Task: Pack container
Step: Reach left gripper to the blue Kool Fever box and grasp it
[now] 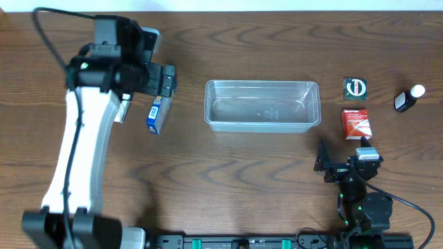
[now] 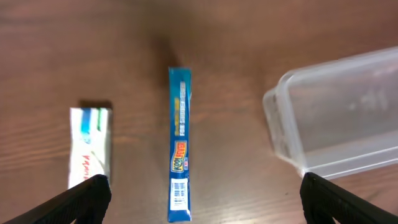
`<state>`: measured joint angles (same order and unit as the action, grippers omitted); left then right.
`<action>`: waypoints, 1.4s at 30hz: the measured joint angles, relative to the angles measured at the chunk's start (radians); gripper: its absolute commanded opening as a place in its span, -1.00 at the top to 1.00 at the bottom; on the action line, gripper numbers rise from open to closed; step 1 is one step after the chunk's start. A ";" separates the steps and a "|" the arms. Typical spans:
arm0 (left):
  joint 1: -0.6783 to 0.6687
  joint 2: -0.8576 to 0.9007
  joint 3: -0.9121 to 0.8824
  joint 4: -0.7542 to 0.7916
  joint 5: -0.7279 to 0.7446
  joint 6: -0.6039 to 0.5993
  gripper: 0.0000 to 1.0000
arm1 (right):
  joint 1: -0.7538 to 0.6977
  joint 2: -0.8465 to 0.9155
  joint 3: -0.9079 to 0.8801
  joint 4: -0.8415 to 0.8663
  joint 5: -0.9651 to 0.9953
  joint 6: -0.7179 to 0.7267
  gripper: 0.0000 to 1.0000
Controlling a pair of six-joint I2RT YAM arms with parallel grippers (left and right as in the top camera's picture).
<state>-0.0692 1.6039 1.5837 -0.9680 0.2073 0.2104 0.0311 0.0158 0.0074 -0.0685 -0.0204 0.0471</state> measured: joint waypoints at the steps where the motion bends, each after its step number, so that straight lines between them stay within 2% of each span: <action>1: 0.000 0.016 0.000 0.000 0.000 0.001 -0.96 | 0.000 0.000 0.000 0.000 0.000 0.000 -0.98; 10: 0.000 0.053 -0.011 0.008 0.000 0.005 -0.96 | 0.000 0.000 0.000 0.000 0.000 0.000 -0.99; 19: 0.000 0.058 -0.188 0.158 0.000 0.005 -0.96 | 0.000 0.000 0.000 0.000 0.000 0.000 -0.98; 35: 0.000 0.060 -0.269 0.273 -0.040 0.008 -1.00 | 0.000 0.000 0.000 0.000 0.000 0.000 -0.98; 42: 0.000 0.081 -0.269 0.291 -0.077 0.011 -0.78 | 0.000 0.000 0.000 0.000 0.000 0.000 -0.98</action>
<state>-0.0692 1.6852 1.3148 -0.6765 0.1303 0.2211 0.0311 0.0158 0.0074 -0.0685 -0.0204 0.0471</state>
